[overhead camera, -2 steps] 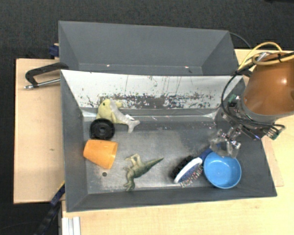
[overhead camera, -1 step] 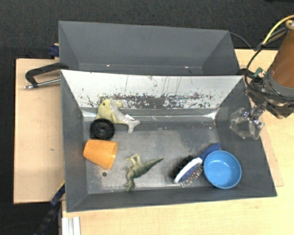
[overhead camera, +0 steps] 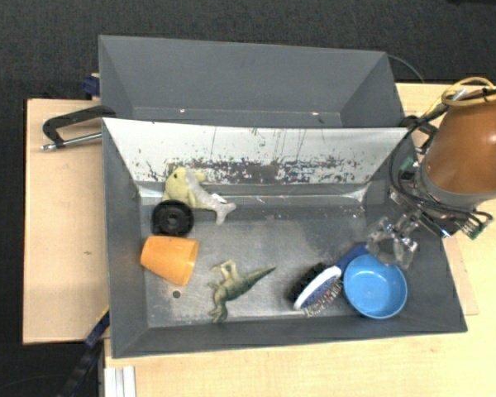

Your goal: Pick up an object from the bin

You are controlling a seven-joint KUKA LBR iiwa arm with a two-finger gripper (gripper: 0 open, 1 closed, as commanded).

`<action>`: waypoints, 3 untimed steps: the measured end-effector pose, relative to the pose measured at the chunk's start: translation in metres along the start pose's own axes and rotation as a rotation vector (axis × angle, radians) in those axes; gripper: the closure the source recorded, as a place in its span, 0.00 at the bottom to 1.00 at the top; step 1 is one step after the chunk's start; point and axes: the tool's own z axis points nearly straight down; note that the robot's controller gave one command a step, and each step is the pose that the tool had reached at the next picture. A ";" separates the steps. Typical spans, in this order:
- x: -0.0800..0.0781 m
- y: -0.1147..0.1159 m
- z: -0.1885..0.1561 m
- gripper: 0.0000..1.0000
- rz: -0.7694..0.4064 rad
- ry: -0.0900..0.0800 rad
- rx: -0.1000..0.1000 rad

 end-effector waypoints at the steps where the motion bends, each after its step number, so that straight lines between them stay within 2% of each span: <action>1: -0.084 0.071 0.017 1.00 -0.106 -0.006 0.002; 2: -0.103 0.038 0.053 1.00 -0.034 -0.008 0.009; 3: -0.102 0.039 0.051 0.00 -0.035 -0.008 0.009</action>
Offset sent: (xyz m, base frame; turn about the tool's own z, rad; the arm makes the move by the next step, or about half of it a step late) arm 0.0133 0.1014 -0.0166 -0.0970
